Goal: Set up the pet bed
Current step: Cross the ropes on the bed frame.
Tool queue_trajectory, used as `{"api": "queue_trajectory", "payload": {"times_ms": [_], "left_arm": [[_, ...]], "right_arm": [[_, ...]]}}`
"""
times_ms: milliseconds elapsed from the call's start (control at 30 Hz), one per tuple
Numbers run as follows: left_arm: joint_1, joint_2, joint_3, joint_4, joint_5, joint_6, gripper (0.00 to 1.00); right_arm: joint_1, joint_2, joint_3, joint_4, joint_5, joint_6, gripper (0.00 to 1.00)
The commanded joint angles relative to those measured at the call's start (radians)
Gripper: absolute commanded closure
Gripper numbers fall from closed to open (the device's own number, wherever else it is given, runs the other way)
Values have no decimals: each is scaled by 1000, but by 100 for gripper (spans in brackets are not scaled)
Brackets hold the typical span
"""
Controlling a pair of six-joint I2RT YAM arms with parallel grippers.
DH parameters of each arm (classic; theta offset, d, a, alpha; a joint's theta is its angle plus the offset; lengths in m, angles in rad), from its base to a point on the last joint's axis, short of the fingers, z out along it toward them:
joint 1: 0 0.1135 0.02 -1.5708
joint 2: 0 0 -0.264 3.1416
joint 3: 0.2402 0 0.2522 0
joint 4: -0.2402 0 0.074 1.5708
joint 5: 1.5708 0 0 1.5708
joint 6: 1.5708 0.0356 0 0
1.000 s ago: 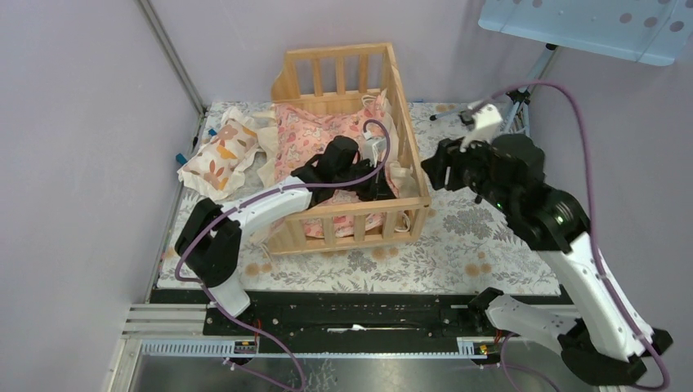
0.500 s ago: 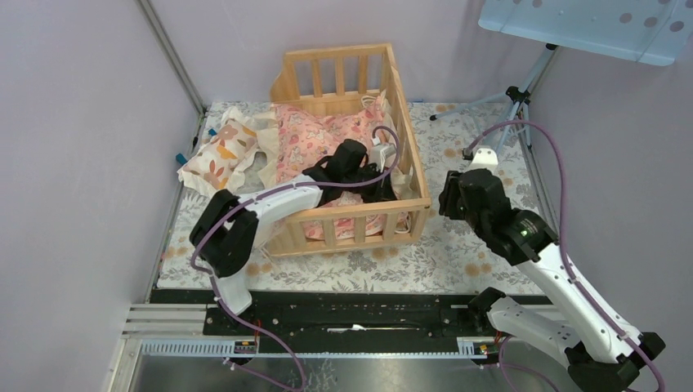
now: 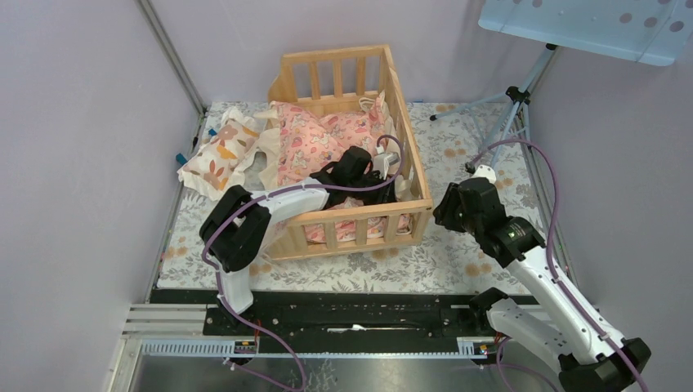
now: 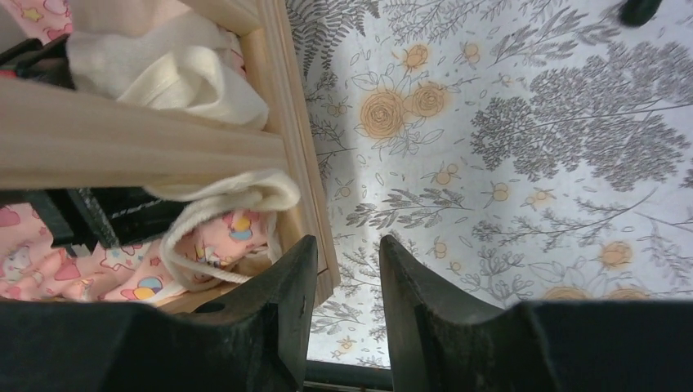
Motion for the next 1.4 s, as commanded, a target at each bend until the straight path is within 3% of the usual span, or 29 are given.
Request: {"api": "queue_trajectory", "payload": {"times_ms": [0, 167, 400, 700, 900, 1100, 1367], "left_arm": [[-45, 2, 13, -57, 11, 21, 68], [-45, -51, 56, -98, -5, 25, 51], [-22, -97, 124, -206, -81, 71, 45], [22, -188, 127, -238, -60, 81, 39], [23, -227, 122, -240, 10, 87, 38], [4, -211, 106, -222, 115, 97, 50], [-31, -140, 140, -222, 149, 113, 54]], "right_arm": [[-126, -25, -43, 95, -173, 23, 59], [-160, -18, -57, 105, -212, 13, 59], [-161, -26, -57, 102, -193, 1, 59], [-162, -45, -71, 98, -189, -16, 56], [-162, -57, -86, 101, -196, -17, 56], [-162, -63, -96, 104, -208, -17, 58], [-162, -72, -110, 109, -217, -16, 58]]}}
